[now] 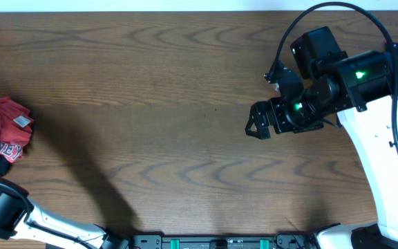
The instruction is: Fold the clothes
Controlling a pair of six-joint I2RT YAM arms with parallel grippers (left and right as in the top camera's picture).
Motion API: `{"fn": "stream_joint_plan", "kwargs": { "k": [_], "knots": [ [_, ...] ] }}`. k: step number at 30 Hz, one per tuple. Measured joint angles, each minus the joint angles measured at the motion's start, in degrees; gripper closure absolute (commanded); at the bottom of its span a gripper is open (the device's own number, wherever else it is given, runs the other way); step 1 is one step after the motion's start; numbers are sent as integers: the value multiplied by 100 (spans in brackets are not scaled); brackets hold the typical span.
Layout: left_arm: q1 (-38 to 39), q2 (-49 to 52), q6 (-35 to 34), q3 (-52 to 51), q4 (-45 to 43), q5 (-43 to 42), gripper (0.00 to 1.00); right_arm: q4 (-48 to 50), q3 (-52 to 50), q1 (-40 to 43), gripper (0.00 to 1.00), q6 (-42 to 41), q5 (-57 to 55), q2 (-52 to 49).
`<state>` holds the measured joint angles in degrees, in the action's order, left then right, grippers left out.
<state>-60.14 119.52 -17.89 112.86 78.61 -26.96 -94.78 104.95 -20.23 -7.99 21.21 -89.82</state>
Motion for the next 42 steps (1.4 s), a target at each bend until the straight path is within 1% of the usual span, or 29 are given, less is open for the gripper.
{"fn": "stream_joint_plan", "kwargs": {
  "k": [4, 7, 9, 13, 16, 20, 23, 25, 26, 28, 33, 37, 42],
  "knots": [
    [210, 0, 306, 0, -503, -560, 56, 229, 0, 0, 1, 122, -15, 0],
    [702, 0, 520, 0, -863, -623, 55, 385, 0, 0, 1, 157, -17, 0],
    [1132, 0, 621, 2, -1060, -391, 51, 420, 0, 0, 1, 175, -20, 0],
    [1947, 13, 634, 2, -1357, 658, 47, 376, 0, 0, 1, 199, -20, -20],
    [2122, 111, 619, 11, -1528, 1189, 45, 354, 0, -4, 1, 216, -20, -109],
    [1917, 463, 614, 17, -1585, 1620, 42, 387, 0, -39, 1, 219, -17, -282],
    [1672, 745, 612, 17, -1539, 1829, 43, 417, 0, -87, 1, 219, -22, -369],
    [1488, 876, 581, 15, -1471, 1891, 51, 422, 0, -111, 1, 219, -20, -402],
    [1388, 925, 553, 15, -1438, 1921, 54, 422, 0, -114, 1, 219, -20, -415],
    [1191, 960, 503, 15, -1412, 1947, 54, 426, 0, -114, 1, 219, -20, -448],
    [647, 960, 435, 17, -1322, 1871, 54, 431, 0, -114, 1, 219, -22, -597],
    [216, 960, 422, 17, -1325, 1521, 54, 455, 0, -114, 1, 219, -22, -732],
    [-118, 960, 420, 17, -1373, 1134, 53, 516, 0, -114, 1, 219, -20, -761]
  ]
}}
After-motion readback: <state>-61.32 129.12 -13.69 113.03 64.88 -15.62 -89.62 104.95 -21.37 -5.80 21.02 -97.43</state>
